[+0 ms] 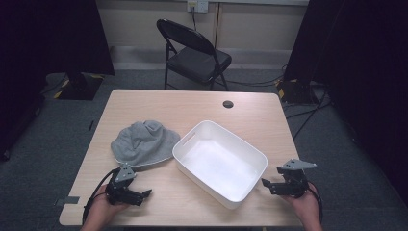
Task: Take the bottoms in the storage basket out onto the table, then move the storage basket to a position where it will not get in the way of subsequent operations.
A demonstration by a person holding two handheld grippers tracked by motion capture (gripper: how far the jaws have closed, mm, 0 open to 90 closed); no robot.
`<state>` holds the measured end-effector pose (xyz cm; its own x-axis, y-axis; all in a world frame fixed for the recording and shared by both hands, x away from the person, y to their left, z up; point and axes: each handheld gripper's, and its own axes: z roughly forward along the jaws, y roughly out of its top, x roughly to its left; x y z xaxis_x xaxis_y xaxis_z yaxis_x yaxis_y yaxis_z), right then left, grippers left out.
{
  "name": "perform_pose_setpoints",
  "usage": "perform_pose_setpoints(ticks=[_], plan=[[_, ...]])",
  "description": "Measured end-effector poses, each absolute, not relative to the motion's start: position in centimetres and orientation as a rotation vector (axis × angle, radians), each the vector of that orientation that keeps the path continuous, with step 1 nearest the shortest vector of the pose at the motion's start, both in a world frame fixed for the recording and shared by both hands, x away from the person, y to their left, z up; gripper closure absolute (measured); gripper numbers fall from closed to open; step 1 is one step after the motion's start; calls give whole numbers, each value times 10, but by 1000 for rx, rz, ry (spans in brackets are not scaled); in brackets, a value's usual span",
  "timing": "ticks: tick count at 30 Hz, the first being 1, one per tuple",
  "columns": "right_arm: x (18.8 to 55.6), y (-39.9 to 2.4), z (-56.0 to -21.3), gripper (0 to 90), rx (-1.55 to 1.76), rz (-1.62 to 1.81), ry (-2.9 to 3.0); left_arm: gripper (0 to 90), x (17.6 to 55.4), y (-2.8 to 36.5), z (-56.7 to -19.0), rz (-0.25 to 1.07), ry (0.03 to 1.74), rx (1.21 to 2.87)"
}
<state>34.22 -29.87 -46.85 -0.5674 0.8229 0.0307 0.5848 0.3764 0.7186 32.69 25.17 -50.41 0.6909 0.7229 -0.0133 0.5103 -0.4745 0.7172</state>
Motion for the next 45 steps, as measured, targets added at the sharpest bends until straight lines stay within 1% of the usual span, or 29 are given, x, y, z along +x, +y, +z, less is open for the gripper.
perform_pose_setpoints(ticks=[7,14,17,31,39,45], plan=[[346,-302,-453,181,1237,1035,2295,28,327,252,-504,378,938,2181],[353,-303,-429,181,1210,1038,2277,26,327,252,-504,376,937,2181],[356,-300,-421,181,1167,954,2306,26,327,252,-504,378,939,2181],[360,-308,-406,181,1161,948,2317,26,327,252,-504,376,939,2181],[366,-304,-386,182,1142,966,2299,26,327,252,-504,377,939,2181],[372,-291,-378,211,1161,1010,2277,25,327,252,-504,376,939,2180]])
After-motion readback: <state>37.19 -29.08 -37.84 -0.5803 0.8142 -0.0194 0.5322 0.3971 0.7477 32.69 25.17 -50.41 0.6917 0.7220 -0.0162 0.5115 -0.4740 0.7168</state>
